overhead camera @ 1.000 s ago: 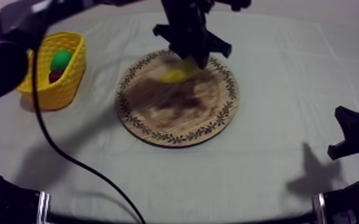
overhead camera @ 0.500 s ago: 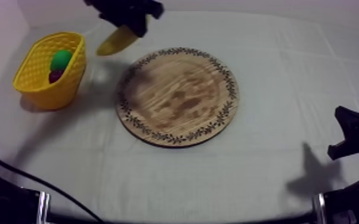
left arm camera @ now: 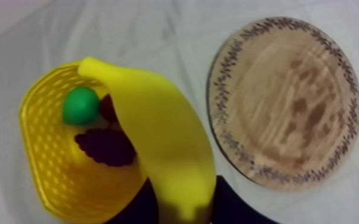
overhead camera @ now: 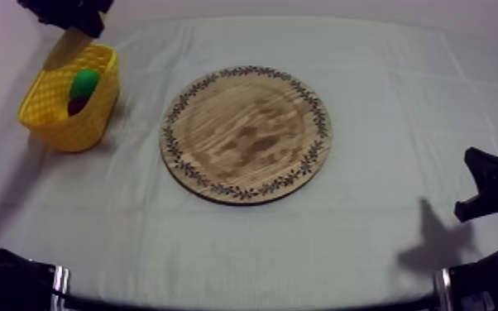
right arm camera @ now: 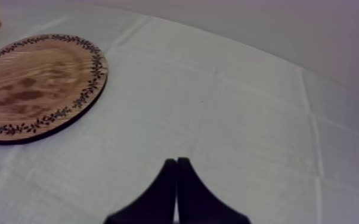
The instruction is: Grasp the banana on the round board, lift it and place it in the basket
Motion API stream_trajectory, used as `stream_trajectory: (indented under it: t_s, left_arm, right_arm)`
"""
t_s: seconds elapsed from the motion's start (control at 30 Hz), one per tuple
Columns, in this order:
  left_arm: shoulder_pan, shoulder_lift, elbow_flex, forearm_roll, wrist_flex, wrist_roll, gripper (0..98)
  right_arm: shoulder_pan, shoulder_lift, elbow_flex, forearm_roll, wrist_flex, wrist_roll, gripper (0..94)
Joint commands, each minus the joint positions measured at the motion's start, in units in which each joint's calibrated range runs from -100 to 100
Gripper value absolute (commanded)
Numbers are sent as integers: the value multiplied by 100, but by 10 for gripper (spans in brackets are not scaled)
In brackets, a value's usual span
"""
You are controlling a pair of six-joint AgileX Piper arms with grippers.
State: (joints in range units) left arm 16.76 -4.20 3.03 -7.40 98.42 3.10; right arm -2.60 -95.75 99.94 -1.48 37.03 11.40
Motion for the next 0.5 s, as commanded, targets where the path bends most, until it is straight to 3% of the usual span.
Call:
stream_trajectory:
  t_s: [0.0,0.2,0.47]
  left_arm:
    - [-206,-48,-18,-79,-54,7,167]
    - [-619,-69,-337,-266,-281,34,161]
    - [-1072,187,-554,-510,-1270,156,143]
  right_arm:
    - [0,0,-5,-1,-1,0,3]
    - [0,0,-5,-1,-1,0,3]
    - [0,0,-5,-1,-1,0,3]
